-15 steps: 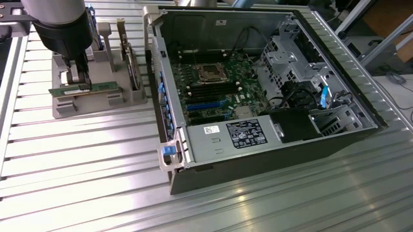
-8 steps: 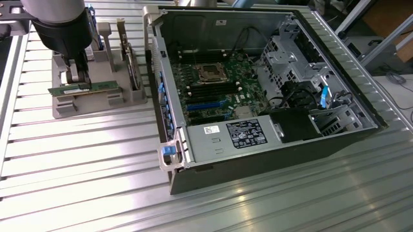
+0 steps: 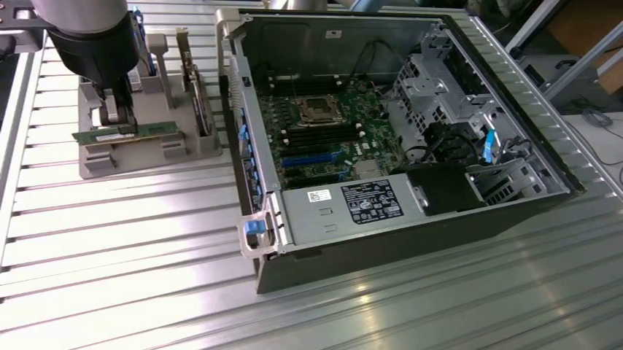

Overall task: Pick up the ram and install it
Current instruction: 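Pick up the ram and move it above insertion slot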

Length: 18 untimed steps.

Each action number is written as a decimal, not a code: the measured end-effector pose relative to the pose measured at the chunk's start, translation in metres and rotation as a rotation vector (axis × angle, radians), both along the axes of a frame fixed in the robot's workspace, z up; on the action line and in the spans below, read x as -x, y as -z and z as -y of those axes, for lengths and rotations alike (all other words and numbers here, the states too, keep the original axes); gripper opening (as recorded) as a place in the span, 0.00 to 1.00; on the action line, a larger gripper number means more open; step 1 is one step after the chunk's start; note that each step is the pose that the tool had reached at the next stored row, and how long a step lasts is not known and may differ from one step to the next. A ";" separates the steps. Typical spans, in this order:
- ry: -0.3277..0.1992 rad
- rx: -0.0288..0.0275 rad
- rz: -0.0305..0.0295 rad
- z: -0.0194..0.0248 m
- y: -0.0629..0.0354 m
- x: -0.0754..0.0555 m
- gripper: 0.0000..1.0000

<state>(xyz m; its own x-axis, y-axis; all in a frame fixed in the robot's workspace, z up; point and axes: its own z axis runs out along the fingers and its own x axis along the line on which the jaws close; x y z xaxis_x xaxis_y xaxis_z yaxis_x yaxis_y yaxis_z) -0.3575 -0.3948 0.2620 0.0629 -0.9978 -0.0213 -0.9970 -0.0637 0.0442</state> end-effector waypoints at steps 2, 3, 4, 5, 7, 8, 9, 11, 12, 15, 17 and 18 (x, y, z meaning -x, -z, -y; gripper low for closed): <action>0.000 -0.0001 0.0001 0.0000 -0.0003 0.000 0.12; 0.000 0.0000 0.0000 0.0000 -0.0005 0.000 0.12; 0.000 -0.0001 0.0001 0.0000 -0.0007 0.000 0.12; 0.000 0.0000 0.0000 0.0000 -0.0011 0.000 0.12; 0.000 -0.0001 0.0001 0.0000 -0.0013 0.000 0.12; 0.000 -0.0001 0.0001 0.0000 -0.0016 0.000 0.12; 0.000 0.0000 0.0001 0.0000 -0.0017 0.000 0.12; 0.000 0.0000 0.0000 0.0000 -0.0020 0.000 0.12; 0.000 0.0000 0.0001 0.0000 -0.0021 0.000 0.12; 0.000 0.0000 0.0001 0.0001 -0.0029 0.000 0.12; 0.000 0.0000 0.0001 0.0001 -0.0033 0.000 0.12; 0.000 0.0000 0.0001 0.0001 -0.0039 0.000 0.12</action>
<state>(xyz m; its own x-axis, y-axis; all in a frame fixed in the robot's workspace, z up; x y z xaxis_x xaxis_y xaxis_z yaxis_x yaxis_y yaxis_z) -0.3575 -0.3949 0.2658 0.0628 -0.9978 -0.0213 -0.9970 -0.0637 0.0441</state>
